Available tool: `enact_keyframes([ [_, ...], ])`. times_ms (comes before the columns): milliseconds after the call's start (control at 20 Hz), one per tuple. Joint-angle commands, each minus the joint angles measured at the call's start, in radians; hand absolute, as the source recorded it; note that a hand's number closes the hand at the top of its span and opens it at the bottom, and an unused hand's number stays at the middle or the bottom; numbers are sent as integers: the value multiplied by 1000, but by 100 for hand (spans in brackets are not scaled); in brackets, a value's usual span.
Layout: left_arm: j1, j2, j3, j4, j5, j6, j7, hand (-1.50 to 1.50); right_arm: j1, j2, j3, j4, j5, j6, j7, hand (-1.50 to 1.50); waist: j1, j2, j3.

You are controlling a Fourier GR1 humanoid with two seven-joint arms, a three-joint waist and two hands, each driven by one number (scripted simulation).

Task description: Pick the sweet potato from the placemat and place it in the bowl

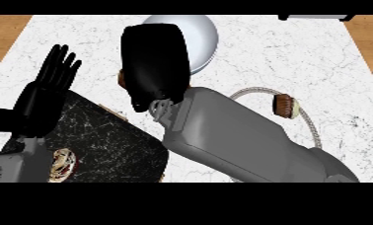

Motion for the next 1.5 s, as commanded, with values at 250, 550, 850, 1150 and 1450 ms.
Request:
enact_keyframes([
  [250, 93, -10, 0, -27, -15, -39, -56, 0, -48, 5, -135, 219, 99, -183, -63, 150, -3, 3, 0],
  [550, 7, -26, -12, -45, -10, 3, 18, 0, -135, -24, -323, 541, 65, -349, -328, 150, 15, 13, 0],
  [850, 28, -32, -8, -9, -23, -17, -23, 0, -184, -32, -409, 781, 49, -451, -527, 150, 18, 15, 0],
  [1150, -61, -29, -9, 13, -12, -7, 22, 0, -215, -34, -453, 1023, 36, -442, -606, 150, 44, 32, 0],
  [1450, -25, -49, -36, 5, -30, -24, -22, 0, -225, -66, -560, 1134, -55, -368, -637, -150, 70, 41, 0],
])
